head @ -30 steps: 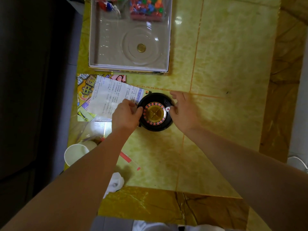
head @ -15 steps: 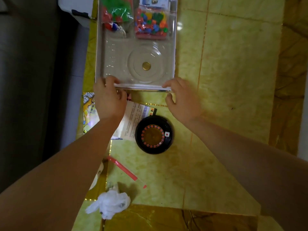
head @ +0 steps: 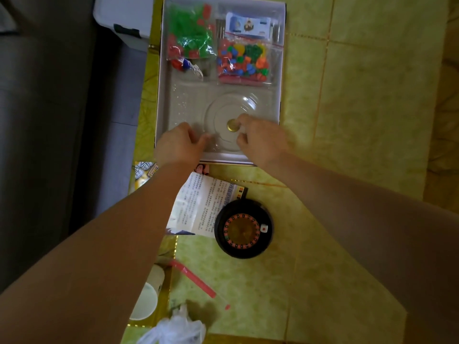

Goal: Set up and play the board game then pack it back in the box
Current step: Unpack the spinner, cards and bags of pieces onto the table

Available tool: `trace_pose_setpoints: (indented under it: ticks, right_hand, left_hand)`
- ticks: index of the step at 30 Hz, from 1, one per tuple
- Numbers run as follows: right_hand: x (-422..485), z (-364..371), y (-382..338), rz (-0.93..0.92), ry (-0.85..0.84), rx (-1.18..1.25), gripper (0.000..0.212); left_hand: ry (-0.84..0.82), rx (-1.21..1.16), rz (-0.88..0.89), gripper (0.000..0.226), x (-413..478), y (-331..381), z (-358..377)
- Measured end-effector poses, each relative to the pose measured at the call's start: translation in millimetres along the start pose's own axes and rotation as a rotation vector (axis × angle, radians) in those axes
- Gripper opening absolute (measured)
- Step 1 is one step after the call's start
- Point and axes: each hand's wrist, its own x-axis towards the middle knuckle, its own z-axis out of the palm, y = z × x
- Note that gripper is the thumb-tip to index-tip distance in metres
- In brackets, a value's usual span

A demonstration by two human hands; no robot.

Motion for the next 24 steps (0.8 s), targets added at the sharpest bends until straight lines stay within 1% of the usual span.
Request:
trace_pose_setpoints:
  ticks: [3, 6, 11, 12, 14, 15, 16, 18, 20, 21, 23, 24]
  right_hand:
    - [17, 3, -7, 0.016, -0.027, -0.094, 0.031]
    - [26, 13, -10, 0.033, -0.022, -0.15, 0.025]
    - [30, 22, -11, 0.094, 0.015, -0.031, 0.021]
    - [30, 23, -9, 0.085, 0.002, 0.045, 0.018]
    - [24, 21, -4, 0.057, -0.046, 0.364, 0.012]
    - [17, 18, -4, 0.052, -0.057, 0.535, 0.012]
    - [10, 15, -4, 0.045, -0.06, 0.656, 0.014]
    - [-8, 13, -6, 0.015, -0.081, 0.735, 0.016]
    - [-24, 13, -8, -0.049, -0.169, 0.682, 0.014]
    - [-32, 14, -9, -0.082, -0.245, 0.633, 0.012]
    - [-46, 17, -10, -0.119, -0.405, 0.471, 0.009]
    - [-51, 20, -9, -0.119, -0.439, 0.369, 0.009]
  left_hand:
    - [-0.042, -0.016, -0.021, 0.044, 6, -1, 0]
    - [-0.066, -0.03, -0.03, 0.043, 10, -1, 0]
    - [-0.075, -0.073, -0.043, 0.041, 8, 3, 0]
    - [-0.073, -0.071, -0.042, 0.04, 7, 3, 0]
    - [-0.073, -0.057, -0.04, 0.038, 5, 4, 0]
    - [-0.073, -0.054, -0.036, 0.037, 4, 5, 0]
    - [-0.068, -0.056, -0.032, 0.036, 4, 4, 0]
    - [-0.059, -0.063, -0.015, 0.035, 2, 3, -1]
    - [-0.042, -0.095, 0.007, 0.033, -3, 0, 0]
    - [-0.024, -0.13, 0.025, 0.03, -7, -2, 0]
    - [0.017, -0.194, 0.082, 0.021, -15, -7, 0]
    - [0.036, -0.201, 0.114, 0.017, -19, -10, 1]
